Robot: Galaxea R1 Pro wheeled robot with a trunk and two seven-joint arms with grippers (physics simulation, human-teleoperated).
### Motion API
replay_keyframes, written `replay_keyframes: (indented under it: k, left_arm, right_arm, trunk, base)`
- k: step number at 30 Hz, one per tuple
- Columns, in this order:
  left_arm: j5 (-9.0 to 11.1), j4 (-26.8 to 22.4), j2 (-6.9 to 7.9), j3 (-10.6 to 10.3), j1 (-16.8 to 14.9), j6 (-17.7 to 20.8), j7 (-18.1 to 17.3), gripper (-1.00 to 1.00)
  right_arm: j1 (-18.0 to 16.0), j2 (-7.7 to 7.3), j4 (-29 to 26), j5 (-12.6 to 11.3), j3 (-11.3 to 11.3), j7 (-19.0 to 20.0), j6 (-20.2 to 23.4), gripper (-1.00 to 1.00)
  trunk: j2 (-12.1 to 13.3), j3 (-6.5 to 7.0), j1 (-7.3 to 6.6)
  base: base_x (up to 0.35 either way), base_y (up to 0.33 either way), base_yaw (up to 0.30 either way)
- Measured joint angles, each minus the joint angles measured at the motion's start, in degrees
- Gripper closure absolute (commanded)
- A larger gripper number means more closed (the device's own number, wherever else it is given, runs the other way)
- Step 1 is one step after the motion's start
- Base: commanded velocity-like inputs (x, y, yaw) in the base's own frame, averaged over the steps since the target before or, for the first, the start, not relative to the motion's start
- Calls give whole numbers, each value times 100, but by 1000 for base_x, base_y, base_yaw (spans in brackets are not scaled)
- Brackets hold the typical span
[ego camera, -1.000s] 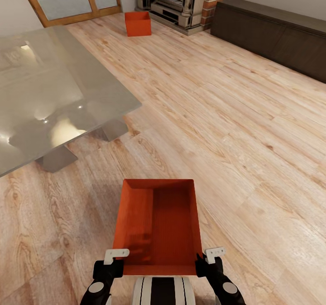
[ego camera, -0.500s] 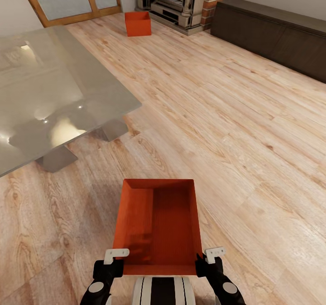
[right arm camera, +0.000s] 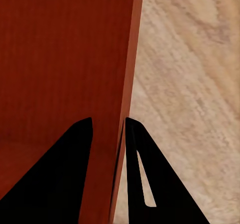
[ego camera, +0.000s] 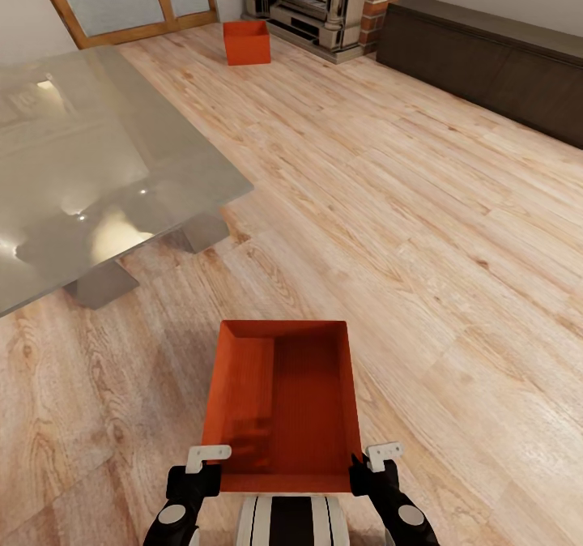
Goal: Move the two storage containers from the living room to the garage. In the garage, place one container on the floor and stack the other container on top of it (either order is fine).
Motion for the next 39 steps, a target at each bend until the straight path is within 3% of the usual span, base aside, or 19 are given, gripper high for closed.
replay_keyframes:
  k: [39]
  left_arm:
    - [-19, -5, 0, -1, -4, 19, -5, 100]
  right_arm:
    - [0, -1, -4, 1, 0, 1, 0, 100]
  trunk:
    - [0, 0, 0]
  base:
    - [0, 0, 0]
